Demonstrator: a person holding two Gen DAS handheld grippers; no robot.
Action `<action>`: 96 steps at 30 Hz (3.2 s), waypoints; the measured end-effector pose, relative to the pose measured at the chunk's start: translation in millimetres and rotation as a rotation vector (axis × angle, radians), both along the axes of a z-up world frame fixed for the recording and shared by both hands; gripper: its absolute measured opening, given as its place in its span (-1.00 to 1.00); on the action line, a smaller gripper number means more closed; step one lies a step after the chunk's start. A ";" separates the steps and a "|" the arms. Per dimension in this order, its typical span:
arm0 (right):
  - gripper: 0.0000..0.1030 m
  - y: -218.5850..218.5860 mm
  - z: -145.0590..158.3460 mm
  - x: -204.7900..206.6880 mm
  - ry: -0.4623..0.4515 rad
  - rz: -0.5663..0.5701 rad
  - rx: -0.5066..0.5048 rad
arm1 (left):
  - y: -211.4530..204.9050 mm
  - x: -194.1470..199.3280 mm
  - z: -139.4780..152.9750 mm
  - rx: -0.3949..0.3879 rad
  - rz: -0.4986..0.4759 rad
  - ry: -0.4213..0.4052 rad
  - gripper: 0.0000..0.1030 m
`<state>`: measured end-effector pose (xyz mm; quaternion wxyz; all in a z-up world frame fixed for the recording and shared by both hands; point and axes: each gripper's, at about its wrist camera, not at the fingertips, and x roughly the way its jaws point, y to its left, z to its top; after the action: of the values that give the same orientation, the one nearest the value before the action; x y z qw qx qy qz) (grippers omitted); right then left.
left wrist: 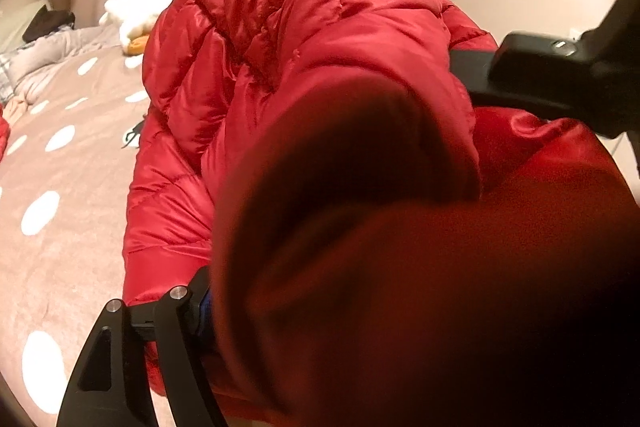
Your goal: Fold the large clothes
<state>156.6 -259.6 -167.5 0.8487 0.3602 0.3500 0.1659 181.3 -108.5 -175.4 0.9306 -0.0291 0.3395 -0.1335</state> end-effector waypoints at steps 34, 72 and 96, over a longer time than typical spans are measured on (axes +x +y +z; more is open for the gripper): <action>-0.78 -4.5 -29.0 -0.1 0.053 -0.159 -0.283 | 115.2 -48.4 57.7 -0.384 0.309 -0.046 0.37; 0.26 -90.2 -9.0 -89.2 -0.014 -0.410 -0.337 | 142.1 -27.3 29.2 -0.351 0.451 0.076 0.37; -0.87 -84.9 -31.1 -46.8 0.054 -0.305 -0.422 | 121.0 -25.5 27.1 -0.285 0.393 0.081 0.37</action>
<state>109.8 -344.5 -198.5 0.9107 0.2279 0.3409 -0.0502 155.8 12.5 -148.4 0.9109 -0.2307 0.3421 0.0050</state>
